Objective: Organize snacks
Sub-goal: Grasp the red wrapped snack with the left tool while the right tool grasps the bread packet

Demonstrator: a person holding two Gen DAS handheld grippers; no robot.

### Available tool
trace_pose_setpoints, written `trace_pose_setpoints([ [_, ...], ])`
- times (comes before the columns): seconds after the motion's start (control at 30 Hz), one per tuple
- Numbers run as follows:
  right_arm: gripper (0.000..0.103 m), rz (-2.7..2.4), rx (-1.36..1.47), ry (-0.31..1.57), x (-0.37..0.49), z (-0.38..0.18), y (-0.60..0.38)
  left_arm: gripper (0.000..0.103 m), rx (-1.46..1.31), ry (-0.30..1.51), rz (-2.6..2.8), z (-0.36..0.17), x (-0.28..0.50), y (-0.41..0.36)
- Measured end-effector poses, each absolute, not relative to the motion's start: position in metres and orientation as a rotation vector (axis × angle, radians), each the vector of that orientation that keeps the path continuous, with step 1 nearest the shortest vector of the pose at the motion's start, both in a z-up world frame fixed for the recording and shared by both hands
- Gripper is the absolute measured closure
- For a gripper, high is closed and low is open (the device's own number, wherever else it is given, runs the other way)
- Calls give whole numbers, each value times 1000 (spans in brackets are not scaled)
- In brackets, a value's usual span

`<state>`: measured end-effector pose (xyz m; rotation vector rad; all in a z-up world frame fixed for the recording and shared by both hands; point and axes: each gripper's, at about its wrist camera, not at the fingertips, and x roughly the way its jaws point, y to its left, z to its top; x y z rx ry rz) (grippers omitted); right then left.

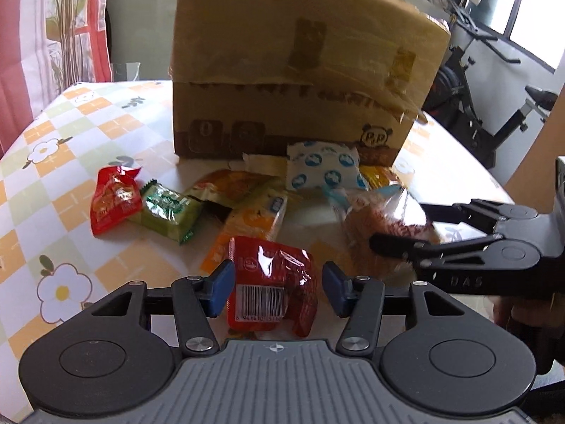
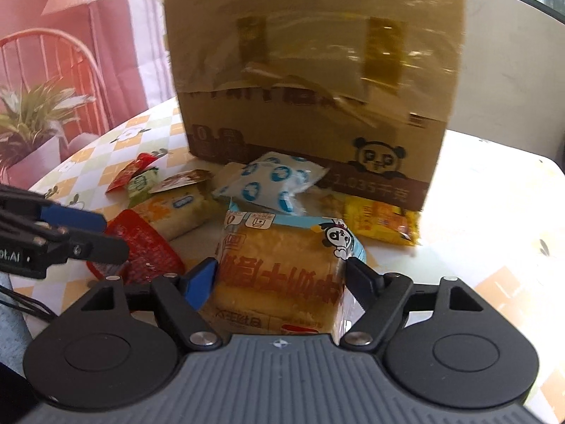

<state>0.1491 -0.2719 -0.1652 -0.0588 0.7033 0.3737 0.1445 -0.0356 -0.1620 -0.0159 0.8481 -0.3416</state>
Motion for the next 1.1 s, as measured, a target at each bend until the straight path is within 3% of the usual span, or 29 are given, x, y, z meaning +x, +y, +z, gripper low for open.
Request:
trace_pose_setpoints([
  [0.57,23,367,-21,581,131,-174,-292,42,182,855,-266,-166,143,-68],
  [0.77,23,368,-17,579,131,-175,-292,35,250,846,-197,-171,144,-67],
  [1.1,23,371,-15,578,130,-175,-292,29,135,930,-122,-186,157,-39],
])
